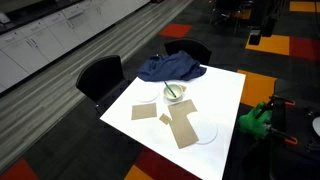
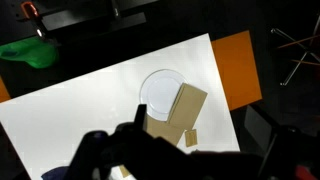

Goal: Put the pen on the table

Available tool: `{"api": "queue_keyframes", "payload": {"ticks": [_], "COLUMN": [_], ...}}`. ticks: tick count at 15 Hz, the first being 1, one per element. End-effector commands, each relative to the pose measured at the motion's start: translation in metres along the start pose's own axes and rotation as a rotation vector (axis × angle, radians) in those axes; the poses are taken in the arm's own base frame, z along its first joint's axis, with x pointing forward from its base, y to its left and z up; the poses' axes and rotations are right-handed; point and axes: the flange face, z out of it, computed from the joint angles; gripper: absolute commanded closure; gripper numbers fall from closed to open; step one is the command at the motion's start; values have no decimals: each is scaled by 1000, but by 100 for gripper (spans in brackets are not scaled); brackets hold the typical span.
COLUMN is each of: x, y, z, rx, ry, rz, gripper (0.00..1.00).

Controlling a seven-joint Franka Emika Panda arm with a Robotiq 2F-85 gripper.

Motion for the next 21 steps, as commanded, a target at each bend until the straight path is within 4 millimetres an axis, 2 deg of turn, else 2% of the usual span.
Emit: {"api": "queue_keyframes", "payload": {"ticks": [1,7,11,16,21], "x": [0,0,10,36,69], "y": [0,0,0,0,-1], "z": [0,0,0,9,30], "rx": [0,0,16,41,42], "ry": [0,0,12,43,87], "rz": [0,0,16,42,41], "gripper": [0,0,0,0,0]}}
